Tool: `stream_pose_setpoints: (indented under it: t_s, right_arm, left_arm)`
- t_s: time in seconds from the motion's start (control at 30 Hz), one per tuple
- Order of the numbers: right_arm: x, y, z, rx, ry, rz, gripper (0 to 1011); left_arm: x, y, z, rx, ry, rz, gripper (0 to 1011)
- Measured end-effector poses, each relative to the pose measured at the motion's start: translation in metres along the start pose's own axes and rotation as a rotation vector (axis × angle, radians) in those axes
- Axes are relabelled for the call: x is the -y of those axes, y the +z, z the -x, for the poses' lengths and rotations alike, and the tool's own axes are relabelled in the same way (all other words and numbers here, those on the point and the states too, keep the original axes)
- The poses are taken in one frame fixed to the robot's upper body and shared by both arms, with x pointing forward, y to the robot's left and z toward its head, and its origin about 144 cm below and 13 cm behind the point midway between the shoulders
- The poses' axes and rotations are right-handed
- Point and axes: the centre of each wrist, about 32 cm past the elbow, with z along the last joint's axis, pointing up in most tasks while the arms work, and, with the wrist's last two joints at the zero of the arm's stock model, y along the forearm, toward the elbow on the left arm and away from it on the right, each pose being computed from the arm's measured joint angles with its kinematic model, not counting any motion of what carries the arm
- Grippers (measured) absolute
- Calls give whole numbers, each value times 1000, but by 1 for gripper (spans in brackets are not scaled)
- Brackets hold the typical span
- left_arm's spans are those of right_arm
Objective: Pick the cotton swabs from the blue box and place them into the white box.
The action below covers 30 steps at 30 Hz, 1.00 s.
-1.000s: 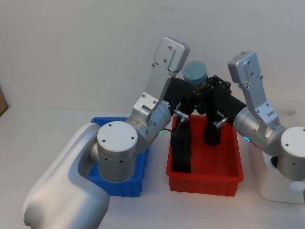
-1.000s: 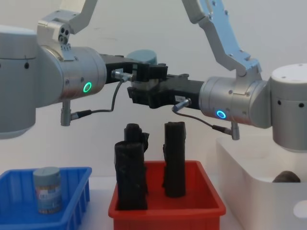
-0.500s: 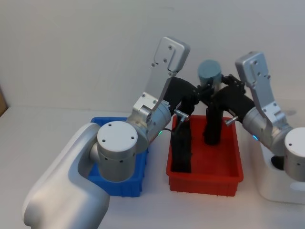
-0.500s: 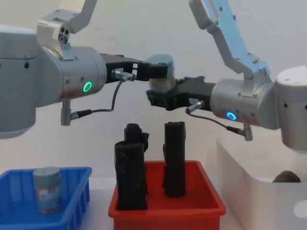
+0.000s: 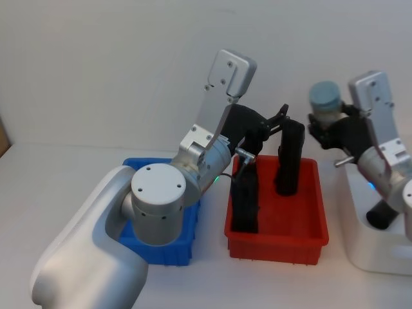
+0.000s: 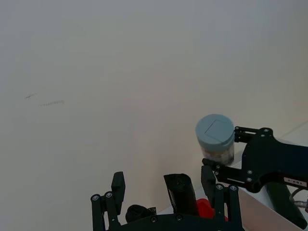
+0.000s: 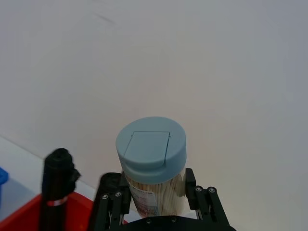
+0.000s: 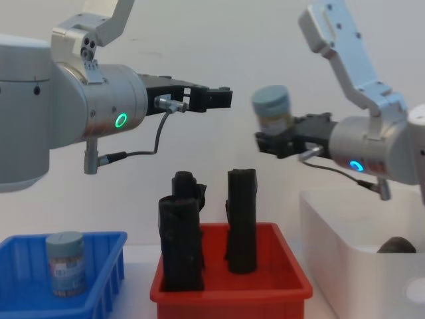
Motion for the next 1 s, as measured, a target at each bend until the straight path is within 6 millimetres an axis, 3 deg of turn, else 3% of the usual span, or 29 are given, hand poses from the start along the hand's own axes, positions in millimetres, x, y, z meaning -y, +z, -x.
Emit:
stream_pose_setpoints:
  t_s: [0.63,1.0]
  right_arm:
    - [11,-9,-21,-12,-115,67,657]
    - [13,-9,-24,-22,-121,71,933]
  left_arm:
    - [0,0,0,0,0,0,1004]
    - [0,0,0,0,0,0,1004]
